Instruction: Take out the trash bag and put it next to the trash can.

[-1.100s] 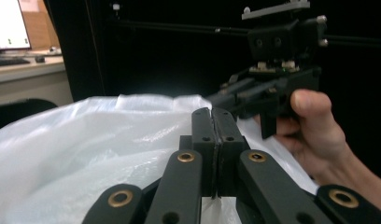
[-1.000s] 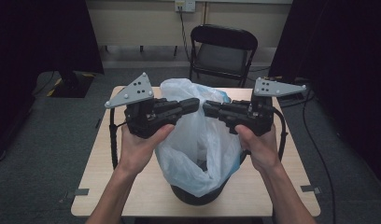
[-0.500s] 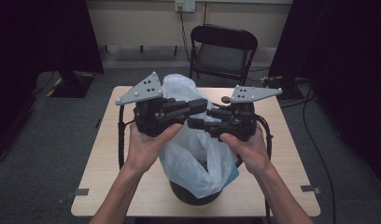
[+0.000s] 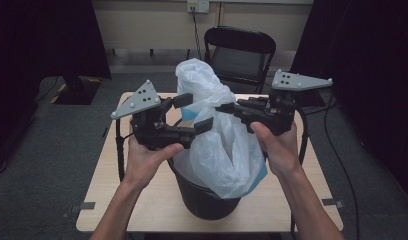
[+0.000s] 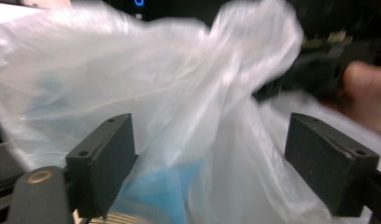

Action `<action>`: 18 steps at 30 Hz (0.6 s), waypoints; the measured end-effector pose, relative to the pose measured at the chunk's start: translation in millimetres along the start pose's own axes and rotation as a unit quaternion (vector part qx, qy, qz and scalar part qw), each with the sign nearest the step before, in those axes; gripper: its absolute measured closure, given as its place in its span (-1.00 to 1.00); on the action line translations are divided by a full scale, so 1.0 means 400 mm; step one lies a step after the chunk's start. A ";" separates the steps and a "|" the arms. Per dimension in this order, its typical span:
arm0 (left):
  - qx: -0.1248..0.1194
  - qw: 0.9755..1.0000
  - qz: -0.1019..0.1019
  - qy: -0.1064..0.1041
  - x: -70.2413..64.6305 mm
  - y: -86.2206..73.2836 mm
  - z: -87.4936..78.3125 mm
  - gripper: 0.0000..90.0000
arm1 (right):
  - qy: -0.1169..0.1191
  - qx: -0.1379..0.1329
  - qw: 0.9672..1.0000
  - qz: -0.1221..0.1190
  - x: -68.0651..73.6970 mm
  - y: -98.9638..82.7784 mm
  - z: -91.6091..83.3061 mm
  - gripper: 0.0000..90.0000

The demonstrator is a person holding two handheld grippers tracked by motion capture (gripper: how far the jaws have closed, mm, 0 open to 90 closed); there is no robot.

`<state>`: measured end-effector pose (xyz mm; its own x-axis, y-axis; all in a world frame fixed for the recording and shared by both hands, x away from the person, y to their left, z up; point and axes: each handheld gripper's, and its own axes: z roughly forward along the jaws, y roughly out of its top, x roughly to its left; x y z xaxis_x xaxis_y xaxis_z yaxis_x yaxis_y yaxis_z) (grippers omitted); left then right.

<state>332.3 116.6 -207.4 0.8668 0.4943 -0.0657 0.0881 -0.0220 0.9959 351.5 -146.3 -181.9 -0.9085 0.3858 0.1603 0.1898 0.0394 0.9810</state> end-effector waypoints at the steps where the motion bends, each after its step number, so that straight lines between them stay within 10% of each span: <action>1: 0.000 1.000 0.000 0.000 0.000 0.000 0.000 -0.65 | -0.001 -0.003 1.000 -0.004 0.005 0.010 -0.001 0.98; 6: -0.007 0.999 -0.010 -0.042 -0.010 -0.006 0.039 -0.65 | 0.008 -0.019 1.000 -0.012 0.022 0.056 0.002 0.98; 15: 0.037 0.998 -0.016 -0.045 -0.015 -0.016 0.108 -0.60 | 0.049 -0.037 0.998 0.005 0.034 0.070 0.029 0.99; 18: 0.038 0.997 -0.023 -0.065 -0.007 -0.023 0.116 0.40 | 0.054 -0.036 0.998 0.003 0.038 0.069 0.029 0.99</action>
<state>351.9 75.1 -219.3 0.9168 0.3800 -0.1231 0.1616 -0.0709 0.9843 347.1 -128.6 -153.5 -0.9431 0.2837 0.1735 0.1717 -0.0313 0.9846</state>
